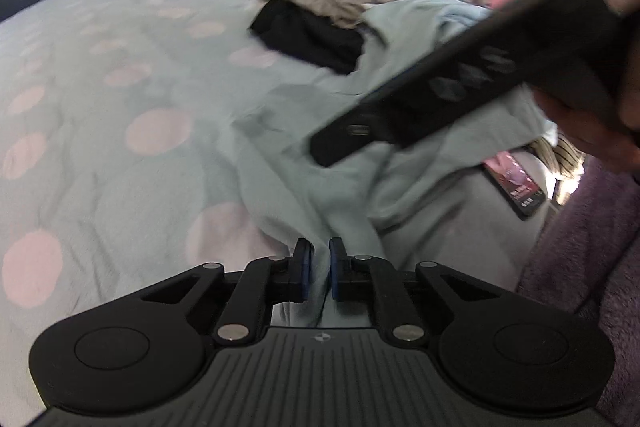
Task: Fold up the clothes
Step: 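Pull the grey-green shirt out with the right gripper while the left gripper approaches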
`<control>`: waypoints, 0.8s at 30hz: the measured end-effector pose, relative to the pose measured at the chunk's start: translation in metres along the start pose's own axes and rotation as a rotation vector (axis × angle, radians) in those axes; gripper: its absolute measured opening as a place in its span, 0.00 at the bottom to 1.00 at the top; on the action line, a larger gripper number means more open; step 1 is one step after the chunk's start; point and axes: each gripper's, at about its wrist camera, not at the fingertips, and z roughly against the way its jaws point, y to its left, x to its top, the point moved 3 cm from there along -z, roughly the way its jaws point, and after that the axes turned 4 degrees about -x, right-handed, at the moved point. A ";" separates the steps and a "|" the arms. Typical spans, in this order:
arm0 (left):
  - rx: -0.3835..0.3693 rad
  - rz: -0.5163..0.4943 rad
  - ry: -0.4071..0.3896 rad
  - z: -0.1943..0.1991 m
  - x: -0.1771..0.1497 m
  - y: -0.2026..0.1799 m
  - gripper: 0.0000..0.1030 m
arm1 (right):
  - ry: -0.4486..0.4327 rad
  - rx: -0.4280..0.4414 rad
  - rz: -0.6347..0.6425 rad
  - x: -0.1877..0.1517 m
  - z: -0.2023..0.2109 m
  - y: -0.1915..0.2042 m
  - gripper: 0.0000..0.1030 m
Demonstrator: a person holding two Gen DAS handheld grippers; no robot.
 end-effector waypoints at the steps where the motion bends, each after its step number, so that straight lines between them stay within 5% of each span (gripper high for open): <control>1: -0.014 -0.025 -0.007 0.001 0.000 -0.006 0.07 | 0.003 0.003 -0.010 0.001 -0.001 0.000 0.57; 13: -0.114 -0.164 -0.040 0.003 -0.001 -0.046 0.08 | 0.088 -0.028 -0.028 0.000 -0.039 0.010 0.57; 14: -0.116 -0.166 -0.045 0.004 -0.001 -0.047 0.08 | 0.097 -0.043 -0.017 -0.001 -0.044 0.011 0.55; 18: -0.122 -0.174 -0.063 0.006 0.000 -0.049 0.08 | 0.109 -0.091 -0.009 -0.006 -0.046 0.004 0.11; 21: -0.127 -0.179 -0.078 0.008 0.000 -0.050 0.08 | 0.076 -0.110 -0.031 -0.006 -0.030 -0.010 0.04; 24: -0.131 -0.168 -0.109 0.017 0.004 -0.045 0.27 | 0.041 -0.135 -0.030 -0.008 -0.001 -0.026 0.03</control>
